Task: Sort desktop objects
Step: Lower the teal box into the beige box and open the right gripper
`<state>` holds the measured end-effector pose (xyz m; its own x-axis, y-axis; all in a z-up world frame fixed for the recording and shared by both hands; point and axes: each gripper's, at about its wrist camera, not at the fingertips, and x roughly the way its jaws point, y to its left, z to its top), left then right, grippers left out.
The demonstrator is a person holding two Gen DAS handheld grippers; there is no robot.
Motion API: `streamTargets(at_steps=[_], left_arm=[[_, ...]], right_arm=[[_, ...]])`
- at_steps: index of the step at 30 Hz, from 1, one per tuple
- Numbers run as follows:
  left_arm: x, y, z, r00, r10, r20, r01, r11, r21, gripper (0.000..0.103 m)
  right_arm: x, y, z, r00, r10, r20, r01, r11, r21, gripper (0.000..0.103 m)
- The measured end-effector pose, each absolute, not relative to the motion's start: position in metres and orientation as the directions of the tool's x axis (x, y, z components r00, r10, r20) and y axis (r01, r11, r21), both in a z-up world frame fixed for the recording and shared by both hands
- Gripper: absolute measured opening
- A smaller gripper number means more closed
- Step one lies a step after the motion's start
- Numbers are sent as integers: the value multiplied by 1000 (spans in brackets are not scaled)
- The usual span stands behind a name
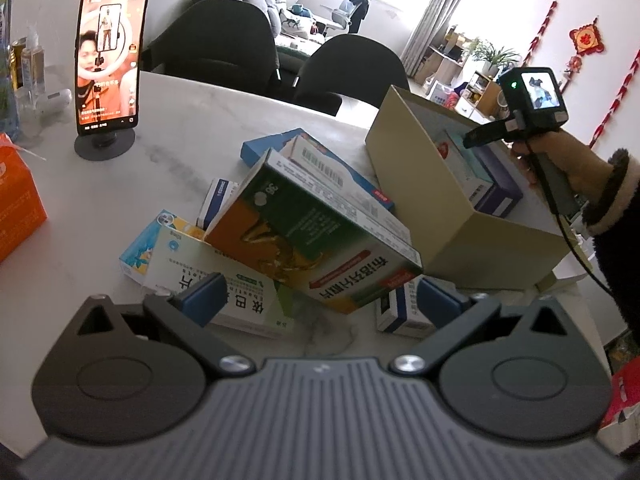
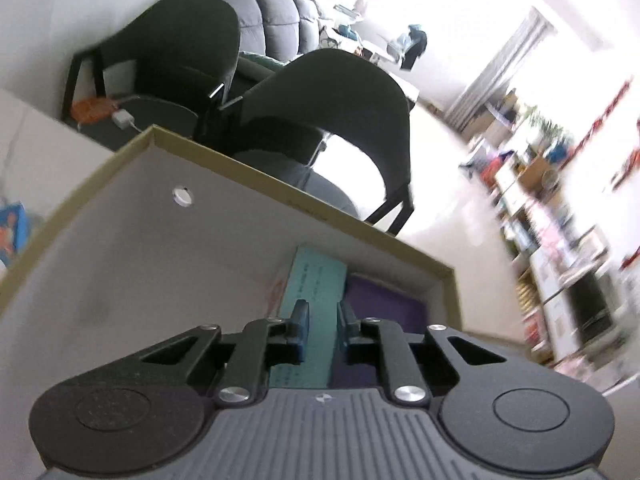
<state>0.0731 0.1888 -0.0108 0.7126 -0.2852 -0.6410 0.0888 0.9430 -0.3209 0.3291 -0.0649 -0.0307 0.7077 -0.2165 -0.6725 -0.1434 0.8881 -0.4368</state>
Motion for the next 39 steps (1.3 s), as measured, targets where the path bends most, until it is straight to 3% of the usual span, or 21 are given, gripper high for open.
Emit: streamTargets(at_steps=[4,10,13,16,22,31,36,39], left_arm=[[72,188,-11,712,-287,-641,90,943,-322,103],[72,187,-13,711,-285,-643,86,943,-323,103],[71,184,-15,708,-292,-643,93,941,-326,103],[72,182,-17,702,-295,-648,95,941,-326,103],[71,181,-14,702,-292,-649,96,942,-321,103],[72,180,-15,698,-285,-657,89,945,-315,103],[70,181,-13,702,-288,-651,94,944,-317,103],[72,181,-14,701,-294,-649,96,942,-323,103]], right_arm=[[326,-71,-29,719,-164,-676,-173,899,-401,33],[315,-75,-13,743,12,-669,-348,861,-371,35],[299,-63,-16,758,65,-649,-452,769,-451,44],[282,-49,-30,743,100,-662,-555,645,-526,45],[279,-31,-65,714,13,-700,-608,506,-612,45],[293,-16,-104,723,-204,-660,-582,337,-740,45],[301,-22,-103,714,-172,-678,-580,398,-711,50],[305,-29,-86,700,-109,-705,-571,508,-645,59]])
